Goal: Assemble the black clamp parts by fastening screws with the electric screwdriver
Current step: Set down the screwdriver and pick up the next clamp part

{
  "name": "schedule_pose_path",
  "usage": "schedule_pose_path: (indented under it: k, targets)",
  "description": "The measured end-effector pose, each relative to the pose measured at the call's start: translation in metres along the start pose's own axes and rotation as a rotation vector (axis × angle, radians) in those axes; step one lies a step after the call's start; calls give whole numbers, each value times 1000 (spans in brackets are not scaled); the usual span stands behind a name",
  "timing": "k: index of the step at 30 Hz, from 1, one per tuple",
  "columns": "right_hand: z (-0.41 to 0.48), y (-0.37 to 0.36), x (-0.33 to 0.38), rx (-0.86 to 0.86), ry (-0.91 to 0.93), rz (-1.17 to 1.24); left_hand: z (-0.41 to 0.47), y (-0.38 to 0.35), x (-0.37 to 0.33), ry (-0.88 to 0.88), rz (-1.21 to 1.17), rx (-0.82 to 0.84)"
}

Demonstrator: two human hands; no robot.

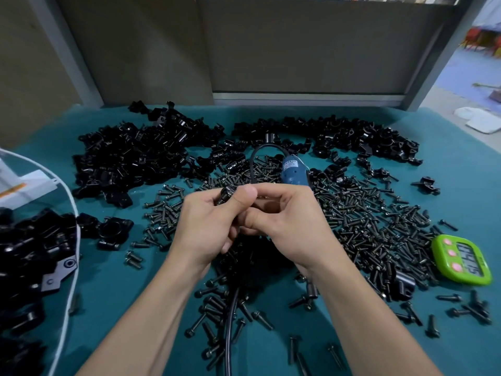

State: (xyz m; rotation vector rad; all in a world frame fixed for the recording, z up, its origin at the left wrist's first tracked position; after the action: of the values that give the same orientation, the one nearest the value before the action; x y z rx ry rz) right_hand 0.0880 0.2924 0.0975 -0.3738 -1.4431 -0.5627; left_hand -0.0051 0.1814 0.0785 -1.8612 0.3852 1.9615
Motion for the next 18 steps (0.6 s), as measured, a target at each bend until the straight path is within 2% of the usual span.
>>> schedule_pose_path:
  k: [4,10,15,18]
  targets:
    - [1,2,-1,40,-55,82,-4,-2,1,13,137,17]
    - [-2,-1,-1,22,-29,87,-12,2,-8,-188,589,-233]
    - [-1,2,-4,-23,-47,36,-12,1,-9,-214,675,-256]
    - [-1,5,-4,1,-38,9,-8,1,-8,-176,609,-199]
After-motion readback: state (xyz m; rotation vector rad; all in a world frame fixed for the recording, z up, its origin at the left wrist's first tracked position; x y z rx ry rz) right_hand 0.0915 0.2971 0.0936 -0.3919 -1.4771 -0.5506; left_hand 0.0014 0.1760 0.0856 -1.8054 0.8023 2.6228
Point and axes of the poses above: each hand's wrist, its own z-axis towards the middle knuckle, its own y-axis out of the back of the hand, x = y × z, the point moved 5 cm from there along z, towards the middle knuckle, and after that the axes turned 8 degrees about -x, right-handed, at the moved point
